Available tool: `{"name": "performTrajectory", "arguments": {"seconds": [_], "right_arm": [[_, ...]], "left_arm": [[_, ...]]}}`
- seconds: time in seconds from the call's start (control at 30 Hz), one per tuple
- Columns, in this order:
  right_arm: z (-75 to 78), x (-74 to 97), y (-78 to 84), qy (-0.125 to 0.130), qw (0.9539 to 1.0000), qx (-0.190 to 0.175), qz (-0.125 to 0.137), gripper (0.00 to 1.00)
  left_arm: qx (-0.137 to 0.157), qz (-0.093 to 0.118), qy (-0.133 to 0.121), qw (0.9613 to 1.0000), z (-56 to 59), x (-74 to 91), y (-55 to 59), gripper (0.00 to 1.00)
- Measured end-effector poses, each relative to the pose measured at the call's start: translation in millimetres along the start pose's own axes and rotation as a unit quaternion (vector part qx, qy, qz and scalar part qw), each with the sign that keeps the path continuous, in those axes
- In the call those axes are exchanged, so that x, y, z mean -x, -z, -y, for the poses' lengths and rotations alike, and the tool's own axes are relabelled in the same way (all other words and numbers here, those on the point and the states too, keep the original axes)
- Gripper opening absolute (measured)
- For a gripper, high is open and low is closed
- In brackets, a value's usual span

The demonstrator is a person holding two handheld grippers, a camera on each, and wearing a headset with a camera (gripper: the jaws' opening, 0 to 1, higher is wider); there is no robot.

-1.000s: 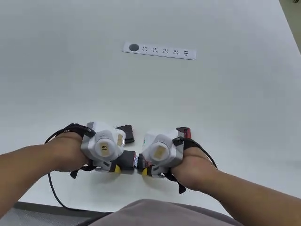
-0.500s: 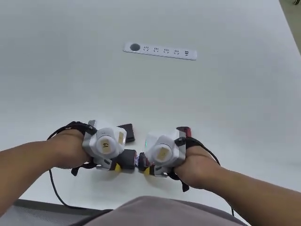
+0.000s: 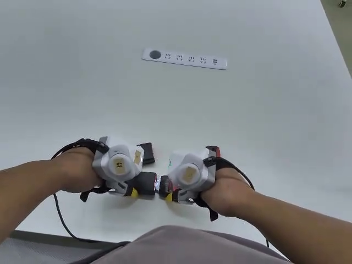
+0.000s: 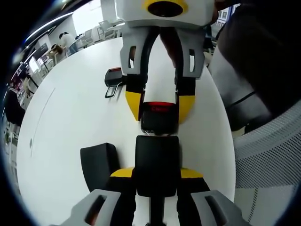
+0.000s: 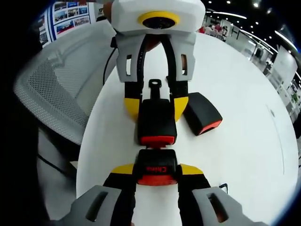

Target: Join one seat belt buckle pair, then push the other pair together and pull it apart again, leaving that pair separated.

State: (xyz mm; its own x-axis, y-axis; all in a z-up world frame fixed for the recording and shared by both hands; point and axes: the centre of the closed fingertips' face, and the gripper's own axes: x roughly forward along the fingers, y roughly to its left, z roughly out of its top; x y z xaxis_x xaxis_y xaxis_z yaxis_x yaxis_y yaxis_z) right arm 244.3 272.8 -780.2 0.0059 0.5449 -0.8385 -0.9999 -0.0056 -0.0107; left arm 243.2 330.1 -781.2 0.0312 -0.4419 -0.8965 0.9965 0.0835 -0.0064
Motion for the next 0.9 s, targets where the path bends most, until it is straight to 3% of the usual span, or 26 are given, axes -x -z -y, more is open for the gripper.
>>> {"name": "performTrajectory", "arguments": {"seconds": [0.8,0.83,0.87,0.9], "right_arm": [[2.0,0.9,-1.2,-0.003,0.9999,-0.013,-0.006,0.32],[3.0,1.3,5.3,0.003,0.9996,-0.015,-0.022,0.33],[3.8,2.4,4.5,0.012,0.9995,-0.02,-0.02,0.33],[3.7,2.5,3.1,0.005,0.9996,-0.02,-0.019,0.33]], "left_arm": [[0.011,-0.019,-0.003,0.9998,0.5,0.7,-4.2,0.35],[0.013,-0.022,-0.004,0.9997,1.1,1.4,-5.5,0.35],[0.016,-0.025,-0.006,0.9995,1.0,1.7,-5.9,0.35],[0.019,-0.028,-0.008,0.9994,0.4,1.4,-3.8,0.35]]}}
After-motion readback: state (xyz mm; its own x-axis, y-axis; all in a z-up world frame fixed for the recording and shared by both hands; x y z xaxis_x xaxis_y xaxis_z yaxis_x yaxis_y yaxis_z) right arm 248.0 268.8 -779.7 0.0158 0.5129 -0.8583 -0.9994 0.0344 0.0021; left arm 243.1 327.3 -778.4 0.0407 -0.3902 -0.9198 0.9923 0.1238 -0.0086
